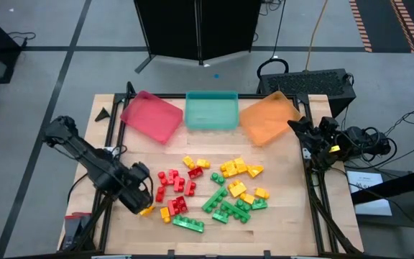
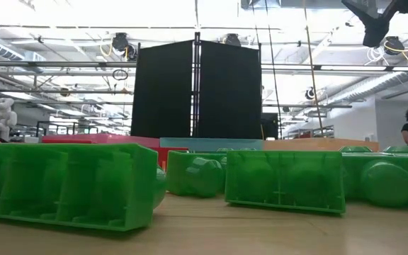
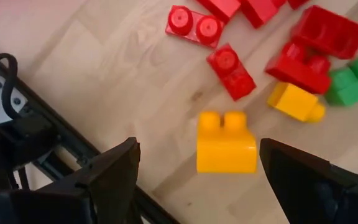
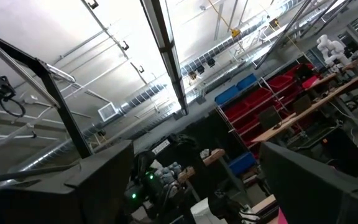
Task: Sort blocks
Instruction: Put the red game piece into the red bin
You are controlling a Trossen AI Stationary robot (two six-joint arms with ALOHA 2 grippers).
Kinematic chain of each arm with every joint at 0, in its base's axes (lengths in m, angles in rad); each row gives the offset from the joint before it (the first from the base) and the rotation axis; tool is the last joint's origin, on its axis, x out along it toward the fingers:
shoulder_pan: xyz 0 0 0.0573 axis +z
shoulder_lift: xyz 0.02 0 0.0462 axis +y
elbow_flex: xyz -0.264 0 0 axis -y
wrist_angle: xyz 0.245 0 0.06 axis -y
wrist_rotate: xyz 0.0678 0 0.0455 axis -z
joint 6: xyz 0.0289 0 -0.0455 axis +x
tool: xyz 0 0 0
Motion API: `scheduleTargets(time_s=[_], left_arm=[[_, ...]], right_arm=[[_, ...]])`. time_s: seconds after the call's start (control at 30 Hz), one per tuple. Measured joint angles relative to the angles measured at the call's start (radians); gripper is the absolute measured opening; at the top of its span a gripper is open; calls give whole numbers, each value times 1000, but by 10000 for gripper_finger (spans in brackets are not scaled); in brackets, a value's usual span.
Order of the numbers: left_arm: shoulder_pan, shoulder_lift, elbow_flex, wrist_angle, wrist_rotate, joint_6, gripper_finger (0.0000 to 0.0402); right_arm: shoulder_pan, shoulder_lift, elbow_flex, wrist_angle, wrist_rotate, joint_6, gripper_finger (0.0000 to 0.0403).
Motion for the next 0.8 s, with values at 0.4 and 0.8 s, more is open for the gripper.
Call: scheduleTargets(time_s=[0.4,0.8], left_arm=[[144,84,0,100,-52,154,331],[284,83,0,214,-83,436,331]], right_arm=[[0,0,0,-42,7,8,343],[0,135,0,-116,82,53,343]])
